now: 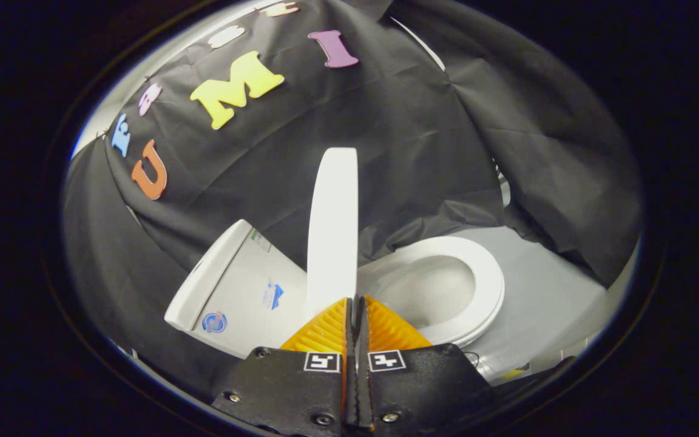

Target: Open the toilet lid.

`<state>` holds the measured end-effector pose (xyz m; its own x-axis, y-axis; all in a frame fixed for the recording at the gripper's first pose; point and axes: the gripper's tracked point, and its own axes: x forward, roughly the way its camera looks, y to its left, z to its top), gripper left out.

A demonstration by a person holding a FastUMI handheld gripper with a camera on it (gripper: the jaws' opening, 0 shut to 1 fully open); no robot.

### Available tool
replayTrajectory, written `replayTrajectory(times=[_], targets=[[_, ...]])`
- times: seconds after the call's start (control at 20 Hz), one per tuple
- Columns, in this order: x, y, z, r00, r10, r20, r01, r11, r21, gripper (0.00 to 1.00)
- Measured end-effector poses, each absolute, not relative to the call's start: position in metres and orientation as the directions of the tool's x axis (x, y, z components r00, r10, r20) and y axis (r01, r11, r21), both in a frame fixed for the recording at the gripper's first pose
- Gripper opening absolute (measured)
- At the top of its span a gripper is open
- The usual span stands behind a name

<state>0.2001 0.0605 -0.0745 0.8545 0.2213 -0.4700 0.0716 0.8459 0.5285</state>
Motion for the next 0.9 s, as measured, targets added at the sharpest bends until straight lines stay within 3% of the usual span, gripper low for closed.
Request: replayTrajectory(times=[0.9], targets=[[0.203,0.140,-0.036,0.880,0.094,-0.466,0.041,0.961,0.273,0.08]])
